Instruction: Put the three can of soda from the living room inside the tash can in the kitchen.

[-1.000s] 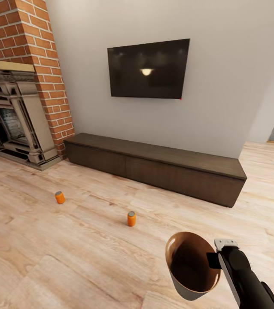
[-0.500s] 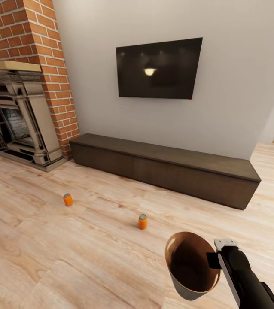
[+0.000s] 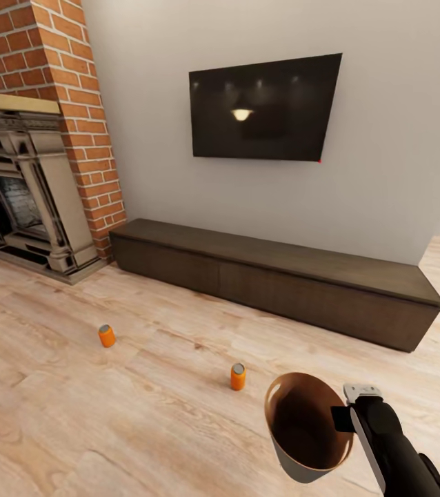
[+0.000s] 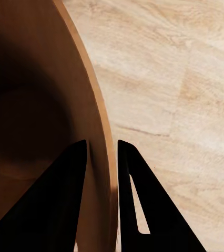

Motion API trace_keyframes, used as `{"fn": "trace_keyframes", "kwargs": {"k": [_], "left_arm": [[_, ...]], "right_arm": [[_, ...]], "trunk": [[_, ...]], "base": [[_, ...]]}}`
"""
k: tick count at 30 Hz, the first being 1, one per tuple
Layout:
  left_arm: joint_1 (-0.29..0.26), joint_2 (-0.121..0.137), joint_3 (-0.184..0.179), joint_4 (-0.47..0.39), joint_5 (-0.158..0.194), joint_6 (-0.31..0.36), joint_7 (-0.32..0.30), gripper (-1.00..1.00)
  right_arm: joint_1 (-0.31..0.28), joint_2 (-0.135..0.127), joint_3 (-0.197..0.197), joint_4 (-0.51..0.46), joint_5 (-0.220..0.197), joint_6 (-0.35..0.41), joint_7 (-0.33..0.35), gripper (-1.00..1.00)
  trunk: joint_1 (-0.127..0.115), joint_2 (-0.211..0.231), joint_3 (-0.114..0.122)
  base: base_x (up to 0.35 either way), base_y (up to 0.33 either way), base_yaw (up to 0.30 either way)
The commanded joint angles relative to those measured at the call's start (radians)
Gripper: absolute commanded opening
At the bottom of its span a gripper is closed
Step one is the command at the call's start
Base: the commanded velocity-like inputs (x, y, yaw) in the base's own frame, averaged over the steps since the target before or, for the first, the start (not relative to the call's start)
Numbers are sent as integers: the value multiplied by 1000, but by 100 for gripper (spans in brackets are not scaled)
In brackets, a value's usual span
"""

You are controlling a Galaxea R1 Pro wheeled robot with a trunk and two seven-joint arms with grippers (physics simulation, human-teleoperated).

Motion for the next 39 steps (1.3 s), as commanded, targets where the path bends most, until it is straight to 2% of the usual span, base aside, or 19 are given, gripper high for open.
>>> {"fn": "trace_keyframes", "kwargs": {"k": [1,8,28,39], "left_arm": [[0,0,0,0,0,0,0,100],[1,0,0,0,0,0,0,100],[0,0,0,1,0,-3,0,100],[0,0,0,2,0,-3,0,100]], "right_arm": [[0,0,0,0,1,0,0,-100],[0,1,1,0,0,0,0,-100],[0,1,0,0,0,0,0,-100],[0,1,0,-1,0,0,0,-100]], "trunk": [[0,0,0],[0,0,0],[0,0,0],[0,0,0]], "base": [[337,27,-103],[230,9,-209],[23,0,-262],[195,0,-227]]}}
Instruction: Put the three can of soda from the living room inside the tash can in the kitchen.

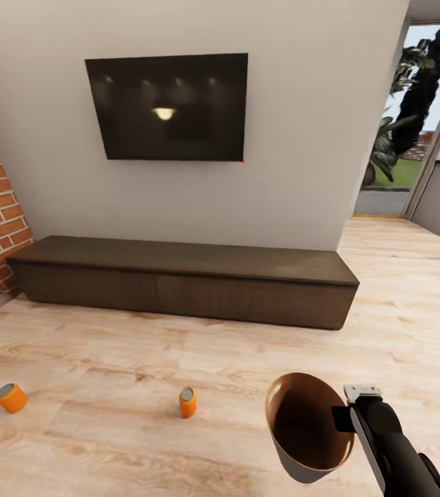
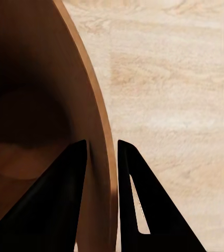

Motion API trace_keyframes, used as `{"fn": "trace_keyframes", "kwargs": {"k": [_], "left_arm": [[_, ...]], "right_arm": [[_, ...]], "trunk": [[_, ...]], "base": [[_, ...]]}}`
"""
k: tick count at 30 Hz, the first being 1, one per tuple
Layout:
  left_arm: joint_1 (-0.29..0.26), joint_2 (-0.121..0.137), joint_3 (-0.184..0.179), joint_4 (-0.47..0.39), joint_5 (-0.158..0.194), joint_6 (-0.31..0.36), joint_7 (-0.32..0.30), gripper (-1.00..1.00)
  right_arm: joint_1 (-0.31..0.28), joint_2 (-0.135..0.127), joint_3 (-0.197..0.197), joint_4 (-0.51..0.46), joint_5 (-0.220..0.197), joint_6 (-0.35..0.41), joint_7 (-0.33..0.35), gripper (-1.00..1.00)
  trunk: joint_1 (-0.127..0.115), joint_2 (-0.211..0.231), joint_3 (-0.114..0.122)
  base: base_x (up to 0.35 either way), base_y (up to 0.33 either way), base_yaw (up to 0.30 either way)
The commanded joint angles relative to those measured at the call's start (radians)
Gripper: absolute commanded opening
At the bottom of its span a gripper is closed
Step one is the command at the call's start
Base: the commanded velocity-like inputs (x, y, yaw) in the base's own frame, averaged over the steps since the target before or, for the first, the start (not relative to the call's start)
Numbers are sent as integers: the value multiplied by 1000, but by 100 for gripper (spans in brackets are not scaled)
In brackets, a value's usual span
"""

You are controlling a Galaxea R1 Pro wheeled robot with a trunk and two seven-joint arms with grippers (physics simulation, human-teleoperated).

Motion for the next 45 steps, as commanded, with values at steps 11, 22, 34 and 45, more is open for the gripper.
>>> {"fn": "trace_keyframes", "kwargs": {"k": [11,22,34,45], "left_arm": [[0,0,0,0,0,0,0,100],[0,0,0,0,0,0,1,100],[0,0,0,0,-1,0,3,100],[0,-3,52,-2,1,0,43,100]], "right_arm": [[0,0,0,-1,-14,-1,0,-100],[0,0,0,0,-13,-1,0,-100],[0,0,0,0,-13,-1,0,-100],[0,1,0,-1,-14,-1,0,-100]], "trunk": [[0,0,0],[0,0,0],[0,0,0],[0,0,0]], "base": [[322,0,-22],[342,0,-1],[318,0,0],[67,0,0]]}}
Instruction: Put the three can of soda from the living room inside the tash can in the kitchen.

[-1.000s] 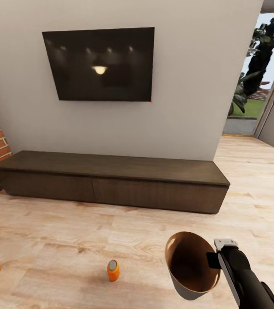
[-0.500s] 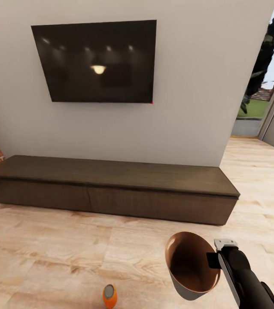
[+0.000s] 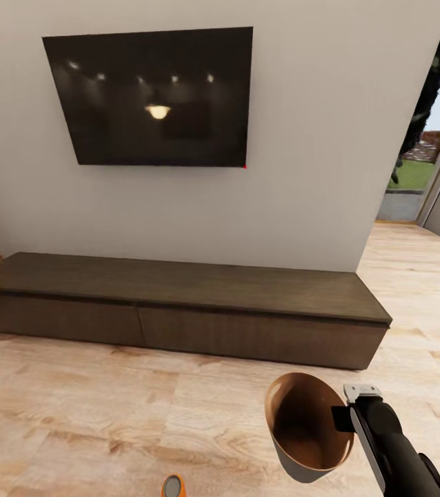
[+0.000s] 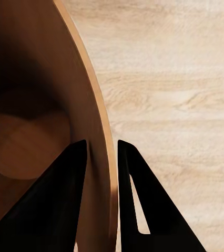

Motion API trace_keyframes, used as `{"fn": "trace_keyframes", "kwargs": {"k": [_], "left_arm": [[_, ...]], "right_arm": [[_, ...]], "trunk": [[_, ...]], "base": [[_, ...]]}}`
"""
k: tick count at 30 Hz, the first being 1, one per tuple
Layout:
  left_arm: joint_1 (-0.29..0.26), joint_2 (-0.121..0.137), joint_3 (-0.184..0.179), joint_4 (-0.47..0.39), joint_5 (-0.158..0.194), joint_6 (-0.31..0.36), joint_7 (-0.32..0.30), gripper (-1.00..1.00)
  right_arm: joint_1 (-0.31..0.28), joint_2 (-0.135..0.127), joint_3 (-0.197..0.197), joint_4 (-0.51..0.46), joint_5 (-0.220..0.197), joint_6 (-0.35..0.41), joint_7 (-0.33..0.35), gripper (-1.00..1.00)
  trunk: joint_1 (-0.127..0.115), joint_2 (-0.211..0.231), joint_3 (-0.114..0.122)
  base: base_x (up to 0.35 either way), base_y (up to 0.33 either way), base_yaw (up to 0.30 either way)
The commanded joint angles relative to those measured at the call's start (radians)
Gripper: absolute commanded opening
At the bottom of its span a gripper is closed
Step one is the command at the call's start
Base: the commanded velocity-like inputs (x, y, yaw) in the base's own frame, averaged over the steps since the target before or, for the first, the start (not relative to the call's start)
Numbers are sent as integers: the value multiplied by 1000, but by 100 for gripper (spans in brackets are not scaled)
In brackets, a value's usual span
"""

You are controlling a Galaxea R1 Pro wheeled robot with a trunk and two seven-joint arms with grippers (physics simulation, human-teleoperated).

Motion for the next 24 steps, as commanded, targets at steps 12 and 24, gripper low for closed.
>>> {"fn": "trace_keyframes", "kwargs": {"k": [12,24], "left_arm": [[-359,-213,-222,272,-48,2,1020,100],[-547,-282,-253,480,-59,-1,1053,100]], "right_arm": [[0,6,2,3,-9,0,0,-100],[0,5,2,24,-8,0,-1,-100]], "trunk": [[0,0,0],[0,0,0]], "base": [[3,0,0],[0,0,0]]}}
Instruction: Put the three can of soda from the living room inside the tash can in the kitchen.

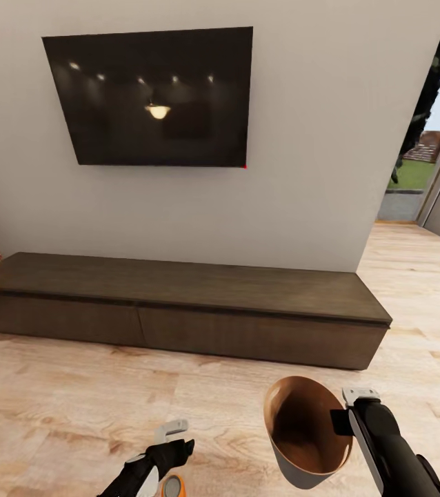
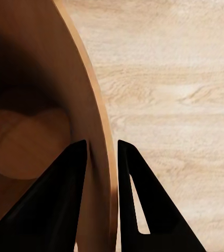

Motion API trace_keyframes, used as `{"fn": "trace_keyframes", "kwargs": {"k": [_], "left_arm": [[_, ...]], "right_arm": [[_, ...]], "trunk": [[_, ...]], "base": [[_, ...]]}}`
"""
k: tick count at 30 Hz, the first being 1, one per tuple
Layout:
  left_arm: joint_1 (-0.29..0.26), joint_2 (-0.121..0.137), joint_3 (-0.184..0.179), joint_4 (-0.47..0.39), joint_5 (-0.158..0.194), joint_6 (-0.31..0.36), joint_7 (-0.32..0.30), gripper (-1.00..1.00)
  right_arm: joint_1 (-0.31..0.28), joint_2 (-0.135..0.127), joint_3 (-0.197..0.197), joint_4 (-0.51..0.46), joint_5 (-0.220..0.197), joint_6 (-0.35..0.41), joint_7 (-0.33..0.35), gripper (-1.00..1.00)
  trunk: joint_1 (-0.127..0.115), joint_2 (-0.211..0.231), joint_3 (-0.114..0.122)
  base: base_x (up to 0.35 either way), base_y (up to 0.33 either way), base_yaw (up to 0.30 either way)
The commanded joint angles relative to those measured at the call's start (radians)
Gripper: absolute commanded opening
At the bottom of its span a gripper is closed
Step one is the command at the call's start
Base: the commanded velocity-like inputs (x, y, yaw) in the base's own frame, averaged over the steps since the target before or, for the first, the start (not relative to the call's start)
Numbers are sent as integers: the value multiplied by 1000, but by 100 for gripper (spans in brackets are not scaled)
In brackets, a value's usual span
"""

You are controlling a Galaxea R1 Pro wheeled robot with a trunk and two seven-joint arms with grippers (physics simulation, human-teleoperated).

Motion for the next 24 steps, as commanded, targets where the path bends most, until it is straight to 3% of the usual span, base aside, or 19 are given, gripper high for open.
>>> {"fn": "trace_keyframes", "kwargs": {"k": [1,12,24], "left_arm": [[-1,0,0,-1,0,-2,0,100],[-3,4,2,-3,-2,-113,2,100],[-3,10,4,-2,-2,-126,2,100]], "right_arm": [[0,0,0,0,-8,0,0,-100],[0,0,0,0,-7,-1,-1,-100],[0,0,0,0,-7,-1,0,-100]], "trunk": [[0,0,0],[0,0,0],[0,0,0]], "base": [[0,0,0],[0,0,0],[82,0,0]]}}
